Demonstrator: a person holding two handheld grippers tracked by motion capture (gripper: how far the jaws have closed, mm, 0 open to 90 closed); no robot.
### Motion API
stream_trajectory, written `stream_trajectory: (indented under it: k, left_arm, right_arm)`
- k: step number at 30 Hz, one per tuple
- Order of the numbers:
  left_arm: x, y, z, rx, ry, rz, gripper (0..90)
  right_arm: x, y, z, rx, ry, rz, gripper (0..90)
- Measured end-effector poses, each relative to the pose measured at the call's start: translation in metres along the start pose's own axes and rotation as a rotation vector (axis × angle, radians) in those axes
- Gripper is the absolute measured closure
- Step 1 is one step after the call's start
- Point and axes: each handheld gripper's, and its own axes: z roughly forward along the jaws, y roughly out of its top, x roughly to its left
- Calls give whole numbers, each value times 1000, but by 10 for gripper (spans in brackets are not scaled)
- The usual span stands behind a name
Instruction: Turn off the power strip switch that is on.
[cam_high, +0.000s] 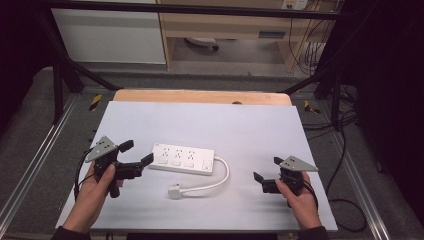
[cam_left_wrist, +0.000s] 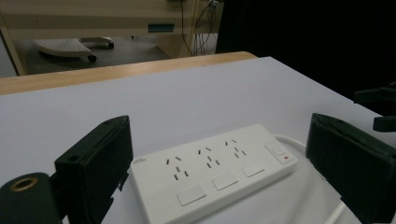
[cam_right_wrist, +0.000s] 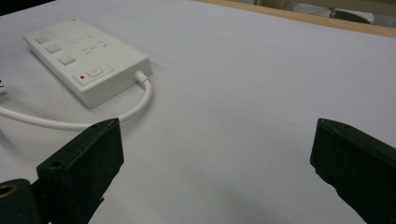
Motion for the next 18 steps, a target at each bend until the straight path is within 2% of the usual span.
stream_trajectory:
  k: [6,16,18]
  left_arm:
    - [2,-5,-11,-12,11,-4,71]
    - [8,-27,-24,-5,28,-9,70]
    - [8,-32,-25,-4,17,-22,71]
  right_arm:
    - [0,0,0,0,-1,2,32]
    - [0,0,0,2,-3,1,33]
    - [0,0,0,1,-5,-4,34]
